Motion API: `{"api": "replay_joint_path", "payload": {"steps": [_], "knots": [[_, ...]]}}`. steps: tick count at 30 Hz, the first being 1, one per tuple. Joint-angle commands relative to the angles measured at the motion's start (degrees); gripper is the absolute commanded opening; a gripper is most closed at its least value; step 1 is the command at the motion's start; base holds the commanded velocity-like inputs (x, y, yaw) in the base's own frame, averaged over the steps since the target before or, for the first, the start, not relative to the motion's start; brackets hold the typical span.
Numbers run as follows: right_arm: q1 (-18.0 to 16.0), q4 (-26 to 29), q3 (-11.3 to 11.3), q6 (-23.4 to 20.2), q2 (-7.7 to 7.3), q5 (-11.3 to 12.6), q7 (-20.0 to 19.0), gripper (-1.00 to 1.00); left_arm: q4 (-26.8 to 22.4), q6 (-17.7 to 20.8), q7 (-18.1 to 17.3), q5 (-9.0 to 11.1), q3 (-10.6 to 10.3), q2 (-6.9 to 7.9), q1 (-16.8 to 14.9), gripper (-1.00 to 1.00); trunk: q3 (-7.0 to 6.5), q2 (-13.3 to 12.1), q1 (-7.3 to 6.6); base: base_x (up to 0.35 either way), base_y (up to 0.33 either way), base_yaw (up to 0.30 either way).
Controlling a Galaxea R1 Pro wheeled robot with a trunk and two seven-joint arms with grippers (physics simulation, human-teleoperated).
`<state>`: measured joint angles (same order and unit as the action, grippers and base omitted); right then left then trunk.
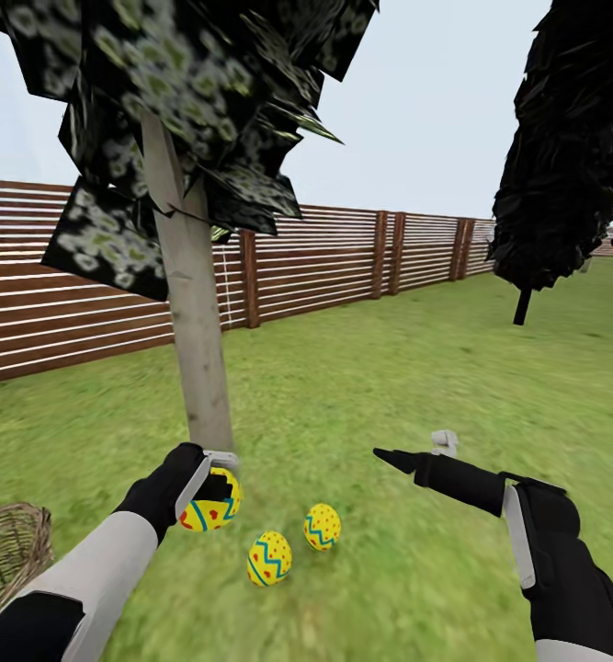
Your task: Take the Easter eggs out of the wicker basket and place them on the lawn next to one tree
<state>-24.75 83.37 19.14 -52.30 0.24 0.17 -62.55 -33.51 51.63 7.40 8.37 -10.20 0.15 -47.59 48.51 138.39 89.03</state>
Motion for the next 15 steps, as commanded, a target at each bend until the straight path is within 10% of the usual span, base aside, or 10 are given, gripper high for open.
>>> {"api": "replay_joint_path", "payload": {"steps": [1, 15], "knots": [[0.0, 0.0, 0.1, -0.4, 0.03, 0.0, -0.2, 1.00, 0.0, 0.2, 0.5, 0.6, -0.3, 0.02, 0.0, -1.00, 0.01, 0.0, 0.01, 0.170, -0.081, 0.257], [0.0, 0.0, -0.5, -0.4, 0.03, 0.0, -0.2, 1.00, -0.1, 0.3, 0.4, 0.7, -0.3, -0.01, 0.0, -1.00, -0.72, 0.0, 0.01, 0.121, -0.053, 0.258]]}}
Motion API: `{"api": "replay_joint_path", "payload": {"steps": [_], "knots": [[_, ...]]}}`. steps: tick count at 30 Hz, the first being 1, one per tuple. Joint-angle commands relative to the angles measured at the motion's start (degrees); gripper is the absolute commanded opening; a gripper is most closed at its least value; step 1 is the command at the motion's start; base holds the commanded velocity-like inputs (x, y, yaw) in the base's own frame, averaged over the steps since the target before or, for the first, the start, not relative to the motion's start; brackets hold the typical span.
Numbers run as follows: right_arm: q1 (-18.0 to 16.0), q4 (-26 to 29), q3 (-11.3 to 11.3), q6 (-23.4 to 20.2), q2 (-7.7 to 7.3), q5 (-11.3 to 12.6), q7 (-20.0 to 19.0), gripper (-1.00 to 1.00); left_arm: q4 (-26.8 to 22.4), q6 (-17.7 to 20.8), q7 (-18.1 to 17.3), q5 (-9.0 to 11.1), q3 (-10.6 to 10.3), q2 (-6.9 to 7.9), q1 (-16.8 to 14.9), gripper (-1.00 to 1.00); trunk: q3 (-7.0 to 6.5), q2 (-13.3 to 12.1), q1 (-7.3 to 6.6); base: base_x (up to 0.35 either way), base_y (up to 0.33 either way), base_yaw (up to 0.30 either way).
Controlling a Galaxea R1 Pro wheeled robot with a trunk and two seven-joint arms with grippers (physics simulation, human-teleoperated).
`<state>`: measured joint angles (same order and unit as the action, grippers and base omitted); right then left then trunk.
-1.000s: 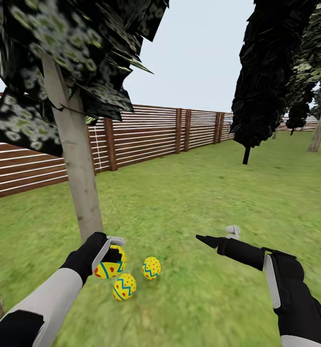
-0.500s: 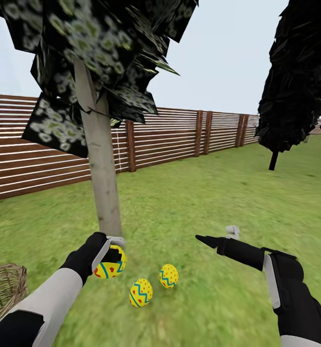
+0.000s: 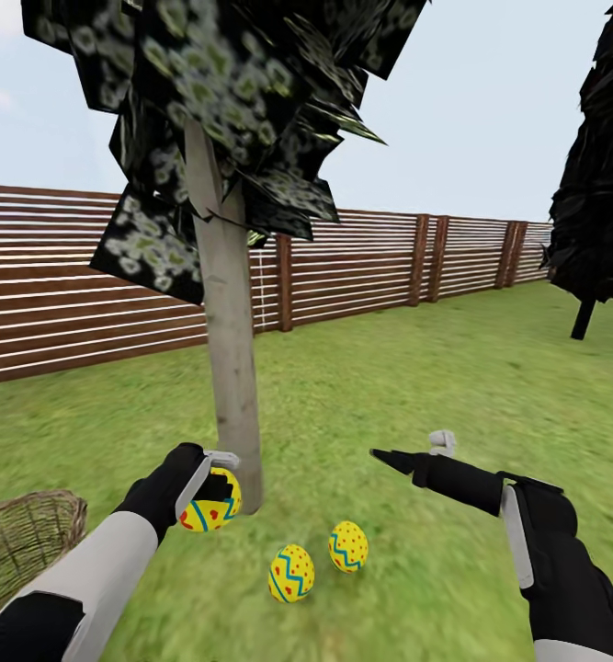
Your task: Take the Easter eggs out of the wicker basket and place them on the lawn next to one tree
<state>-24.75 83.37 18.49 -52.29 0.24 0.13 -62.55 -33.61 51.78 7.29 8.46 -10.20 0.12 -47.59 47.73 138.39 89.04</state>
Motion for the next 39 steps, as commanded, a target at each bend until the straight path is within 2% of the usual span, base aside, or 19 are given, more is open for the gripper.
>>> {"api": "replay_joint_path", "payload": {"steps": [1, 3, 15, 25, 27, 32, 39], "knots": [[0.0, 0.0, 0.1, -0.4, 0.03, 0.1, -0.2, 1.00, 0.0, 0.1, 0.5, 0.6, -0.3, 0.03, 0.0, -1.00, 0.01, 0.0, -0.01, 0.007, -0.001, 0.258], [0.0, 0.0, 0.2, -0.4, -0.02, 0.3, -0.3, 1.00, 0.0, 0.1, 0.5, 0.6, -0.3, 0.03, 0.0, -1.00, -0.07, 0.0, -0.01, 0.004, 0.000, 0.241], [0.0, 0.0, 0.2, -0.4, 0.01, 0.5, -0.3, 1.00, -0.1, -0.1, 0.6, 0.6, -0.3, -0.03, 0.0, -1.00, 2.04, 4.8, 2.63, 0.000, 0.000, 0.026], [0.0, 0.0, 0.1, -0.4, 0.03, 0.4, -0.3, 1.00, -0.1, -0.2, 0.6, 0.6, -0.3, -0.03, 0.0, -1.00, 4.04, 5.0, 2.89, 0.000, 0.000, -0.095], [0.0, 0.0, -0.8, -0.4, 0.03, 0.2, -0.2, 1.00, -0.1, -0.2, 0.6, 0.5, -0.3, -0.03, 0.0, -1.00, 4.48, 5.0, 2.94, 0.000, 0.000, -0.025], [0.0, 0.4, -2.3, -0.3, 0.20, 0.5, -1.9, 1.00, -0.6, -0.9, 0.7, 0.5, -0.3, -0.03, -0.1, -1.00, 4.47, 5.0, 2.94, -0.087, -0.057, 0.000], [0.0, 0.4, -2.4, -0.3, 0.20, 0.5, -2.1, 1.00, -0.6, -0.9, 0.7, 0.5, -0.3, -0.03, -0.1, -1.00, 4.47, 5.0, 2.94, -0.101, -0.076, 0.000]]}}
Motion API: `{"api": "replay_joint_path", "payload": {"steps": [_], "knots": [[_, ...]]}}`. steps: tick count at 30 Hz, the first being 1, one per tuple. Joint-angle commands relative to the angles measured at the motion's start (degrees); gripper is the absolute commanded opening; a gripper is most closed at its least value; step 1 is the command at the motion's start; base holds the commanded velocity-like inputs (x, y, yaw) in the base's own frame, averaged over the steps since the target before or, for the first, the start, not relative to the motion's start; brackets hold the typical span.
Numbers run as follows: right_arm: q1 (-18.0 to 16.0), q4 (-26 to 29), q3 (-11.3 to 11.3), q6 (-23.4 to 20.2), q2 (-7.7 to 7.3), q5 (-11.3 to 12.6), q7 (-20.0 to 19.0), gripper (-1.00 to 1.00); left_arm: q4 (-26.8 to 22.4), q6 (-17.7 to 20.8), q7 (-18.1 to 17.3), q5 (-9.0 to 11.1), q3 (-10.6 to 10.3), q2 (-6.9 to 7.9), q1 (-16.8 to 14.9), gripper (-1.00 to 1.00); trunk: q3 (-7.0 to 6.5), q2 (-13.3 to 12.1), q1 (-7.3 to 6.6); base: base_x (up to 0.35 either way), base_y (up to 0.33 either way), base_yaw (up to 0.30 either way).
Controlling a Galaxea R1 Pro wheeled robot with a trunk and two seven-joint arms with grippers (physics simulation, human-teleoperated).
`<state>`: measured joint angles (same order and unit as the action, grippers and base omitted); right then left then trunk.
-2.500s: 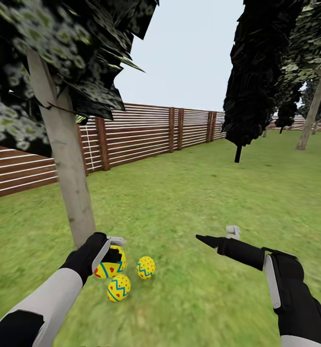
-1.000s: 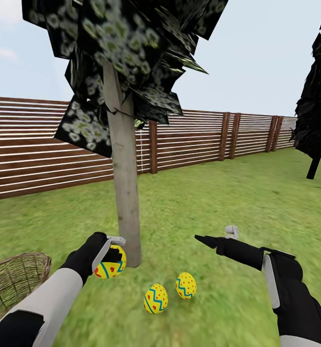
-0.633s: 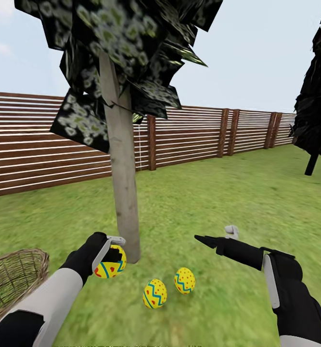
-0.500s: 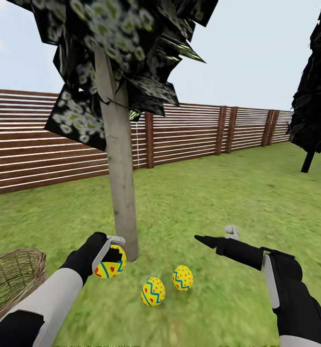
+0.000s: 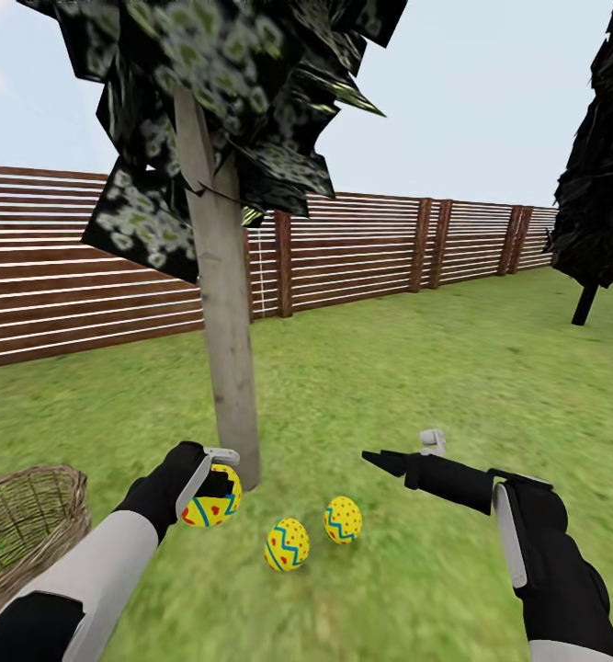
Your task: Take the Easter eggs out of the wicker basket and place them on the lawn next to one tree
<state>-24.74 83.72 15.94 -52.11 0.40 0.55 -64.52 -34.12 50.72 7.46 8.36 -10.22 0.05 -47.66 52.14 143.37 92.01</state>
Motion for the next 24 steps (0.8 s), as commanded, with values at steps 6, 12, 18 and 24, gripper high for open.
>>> {"api": "replay_joint_path", "payload": {"steps": [6, 12, 18, 24], "knots": [[0.0, -0.4, -0.3, -0.4, 0.45, 0.1, 0.8, 1.00, 0.3, 0.2, 0.7, 0.4, -0.2, -0.43, -0.1, -1.00, 0.06, 0.0, -0.02, -0.100, -0.113, 0.000], [0.0, -0.5, -1.0, -0.4, 0.72, 0.1, 1.6, 1.00, 0.6, 0.2, 0.9, 0.3, -0.2, -0.73, -0.2, -1.00, 0.06, 0.0, -0.02, -0.014, -0.093, 0.000], [0.0, -0.5, -1.1, -0.4, 0.74, 0.2, 1.7, 1.00, 0.6, 0.2, 0.8, 0.4, -0.2, -0.76, -0.2, -1.00, 0.06, 0.0, -0.02, 0.014, -0.007, 0.000], [0.0, -0.5, -1.1, -0.4, 0.75, 0.2, 1.7, 1.00, 1.0, 0.1, 0.8, 0.3, -0.1, -0.76, -0.2, -1.00, 0.95, 0.1, 0.08, 0.001, 0.000, 0.000]]}}
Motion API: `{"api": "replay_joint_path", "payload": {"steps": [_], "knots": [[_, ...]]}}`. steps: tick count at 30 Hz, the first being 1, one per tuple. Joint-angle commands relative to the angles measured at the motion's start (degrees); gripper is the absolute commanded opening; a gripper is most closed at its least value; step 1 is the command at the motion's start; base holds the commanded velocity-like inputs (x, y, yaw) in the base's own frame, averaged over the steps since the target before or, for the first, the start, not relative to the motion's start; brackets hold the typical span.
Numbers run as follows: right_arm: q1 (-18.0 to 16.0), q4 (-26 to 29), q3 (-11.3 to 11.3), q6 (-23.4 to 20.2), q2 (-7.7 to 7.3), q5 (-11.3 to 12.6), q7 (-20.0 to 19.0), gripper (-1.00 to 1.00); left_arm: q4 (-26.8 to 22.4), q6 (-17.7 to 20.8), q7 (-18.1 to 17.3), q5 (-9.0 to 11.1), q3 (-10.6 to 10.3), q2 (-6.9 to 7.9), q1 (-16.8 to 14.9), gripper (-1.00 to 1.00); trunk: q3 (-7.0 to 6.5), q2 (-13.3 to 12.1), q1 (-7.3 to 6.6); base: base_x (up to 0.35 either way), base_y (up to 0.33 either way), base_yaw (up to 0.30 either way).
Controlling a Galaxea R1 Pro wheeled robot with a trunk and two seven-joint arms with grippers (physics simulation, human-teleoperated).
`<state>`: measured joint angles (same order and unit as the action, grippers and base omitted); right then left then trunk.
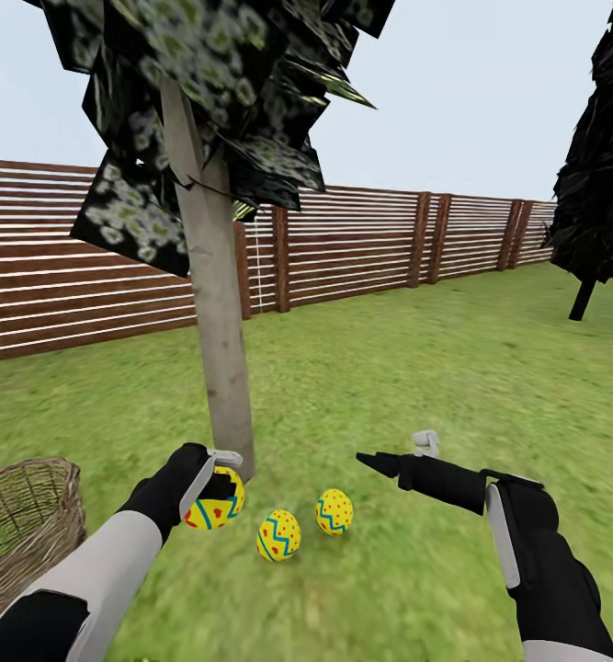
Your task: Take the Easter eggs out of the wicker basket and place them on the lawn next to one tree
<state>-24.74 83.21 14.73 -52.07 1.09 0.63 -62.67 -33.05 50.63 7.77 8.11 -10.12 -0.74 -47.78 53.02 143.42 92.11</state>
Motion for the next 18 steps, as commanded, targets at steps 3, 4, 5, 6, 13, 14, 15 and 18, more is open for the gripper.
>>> {"api": "replay_joint_path", "payload": {"steps": [3, 4, 5, 6, 13, 14, 15, 18], "knots": [[0.0, 0.0, 0.1, -0.5, 0.05, 0.1, -0.2, 1.00, 0.0, 0.2, 0.4, 0.6, -0.2, 0.04, 0.0, -1.00, 0.73, 0.1, 0.06, 0.000, 0.000, 0.000], [0.0, 0.0, 0.1, -0.5, 0.05, 0.1, -0.2, 1.00, 0.0, 0.2, 0.4, 0.5, -0.2, 0.04, 0.0, -1.00, 0.95, 0.1, 0.09, 0.000, 0.000, 0.000], [0.0, 0.0, 0.1, -0.5, 0.05, 0.1, -0.2, 1.00, 0.0, 0.2, 0.4, 0.5, -0.2, 0.00, 0.0, -1.00, 1.18, 0.1, 0.11, 0.000, 0.000, 0.000], [0.0, 0.0, 0.1, -0.5, 0.05, 0.1, -0.3, 1.00, 0.0, 0.2, 0.4, 0.5, -0.2, -0.02, 0.0, -1.00, 1.40, 0.1, 0.14, 0.000, 0.000, 0.000], [0.0, 0.2, 0.4, -0.4, -0.08, 0.1, -3.3, 1.00, 0.0, -0.7, 0.3, 0.5, -0.3, -0.29, 0.0, -1.00, 2.95, 0.2, 0.32, 0.000, 0.000, 0.000], [0.0, 0.2, 0.4, -0.4, -0.08, 0.0, -3.7, 1.00, 0.0, -0.9, 0.3, 0.5, -0.3, -0.28, 0.0, -1.00, 3.17, 0.2, 0.34, 0.000, 0.000, 0.000], [0.0, 0.2, 0.4, -0.4, -0.06, 0.1, -4.1, 1.00, 0.0, -1.1, 0.2, 0.5, -0.3, -0.26, 0.0, -1.00, 3.39, 0.2, 0.37, 0.000, 0.000, 0.000], [0.0, 0.2, 0.3, -0.4, -0.04, 0.1, -4.4, 1.00, 0.0, -1.2, 0.2, 0.5, -0.3, -0.23, 0.0, -1.00, 4.06, 0.3, 0.45, 0.000, 0.000, 0.000]]}}
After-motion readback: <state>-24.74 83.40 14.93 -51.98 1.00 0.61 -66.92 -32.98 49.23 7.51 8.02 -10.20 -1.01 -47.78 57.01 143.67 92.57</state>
